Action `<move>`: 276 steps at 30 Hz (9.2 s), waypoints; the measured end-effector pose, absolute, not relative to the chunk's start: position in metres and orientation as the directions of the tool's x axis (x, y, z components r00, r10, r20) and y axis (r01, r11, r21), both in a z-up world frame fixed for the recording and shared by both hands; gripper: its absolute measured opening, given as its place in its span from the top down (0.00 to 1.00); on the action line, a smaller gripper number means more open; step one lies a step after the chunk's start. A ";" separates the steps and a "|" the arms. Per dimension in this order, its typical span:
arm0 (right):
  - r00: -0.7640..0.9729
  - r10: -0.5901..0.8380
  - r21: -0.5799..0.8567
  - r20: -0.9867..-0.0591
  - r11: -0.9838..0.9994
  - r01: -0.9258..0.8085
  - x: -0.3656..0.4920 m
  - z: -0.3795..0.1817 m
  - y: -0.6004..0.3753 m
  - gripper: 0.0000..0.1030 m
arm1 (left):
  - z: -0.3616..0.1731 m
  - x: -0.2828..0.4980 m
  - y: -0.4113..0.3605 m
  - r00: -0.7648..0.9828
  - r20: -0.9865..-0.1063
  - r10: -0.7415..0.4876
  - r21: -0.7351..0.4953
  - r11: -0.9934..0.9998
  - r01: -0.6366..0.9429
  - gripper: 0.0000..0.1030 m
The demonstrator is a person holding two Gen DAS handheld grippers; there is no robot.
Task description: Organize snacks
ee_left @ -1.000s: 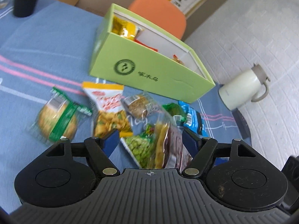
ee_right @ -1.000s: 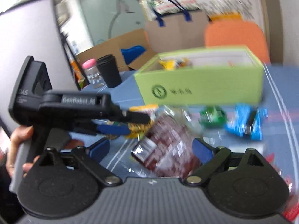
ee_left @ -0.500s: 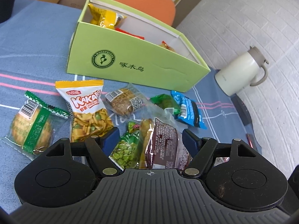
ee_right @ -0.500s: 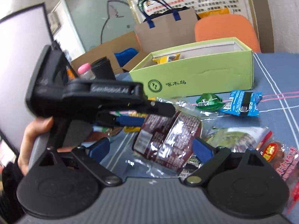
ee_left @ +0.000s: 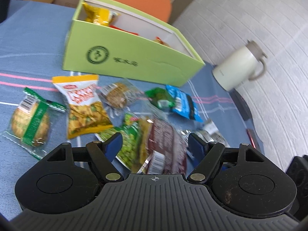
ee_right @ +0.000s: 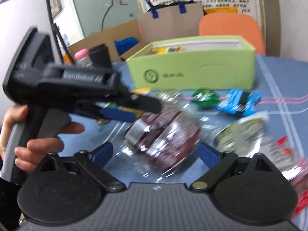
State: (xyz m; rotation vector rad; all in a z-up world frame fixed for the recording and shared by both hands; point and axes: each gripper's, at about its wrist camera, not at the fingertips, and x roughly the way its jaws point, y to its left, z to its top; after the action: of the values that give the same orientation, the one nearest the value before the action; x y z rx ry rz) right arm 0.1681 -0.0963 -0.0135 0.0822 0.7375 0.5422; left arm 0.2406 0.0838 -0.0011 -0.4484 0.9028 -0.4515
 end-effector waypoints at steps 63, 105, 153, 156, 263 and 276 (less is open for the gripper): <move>0.766 0.349 0.287 -0.540 0.932 -0.223 0.169 0.006 -0.223 0.10 | 0.005 0.249 0.012 0.532 -0.567 -0.629 -0.591 0.761 0.270 0.31; 0.736 0.434 -0.087 -0.520 0.830 -0.551 0.299 0.058 -0.029 0.19 | 0.077 0.326 0.107 0.701 -0.514 -0.494 -0.473 0.845 0.249 0.50; 0.737 0.267 0.110 -0.622 0.961 -0.255 0.152 -0.024 -0.223 0.11 | -0.025 0.255 -0.074 0.337 -0.646 -0.685 -0.627 0.728 0.277 0.49; 0.731 0.312 0.118 -0.606 0.945 -0.306 0.150 -0.020 -0.207 0.10 | -0.029 0.255 -0.075 0.336 -0.655 -0.677 -0.619 0.736 0.274 0.59; 0.629 0.490 0.240 -0.603 0.864 -0.442 0.184 -0.010 -0.110 0.10 | -0.030 0.261 0.086 0.528 -0.617 -0.584 -0.617 0.775 0.137 0.43; 0.642 0.463 0.151 -0.611 0.864 -0.480 0.195 -0.013 -0.106 0.10 | -0.029 0.244 0.064 0.575 -0.633 -0.519 -0.604 0.795 0.053 0.37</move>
State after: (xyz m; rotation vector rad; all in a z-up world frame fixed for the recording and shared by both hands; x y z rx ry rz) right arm 0.1948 -0.1060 -0.0126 -0.0258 0.6886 0.5373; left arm 0.2444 0.0636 -0.0286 -0.5731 0.9056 -0.3571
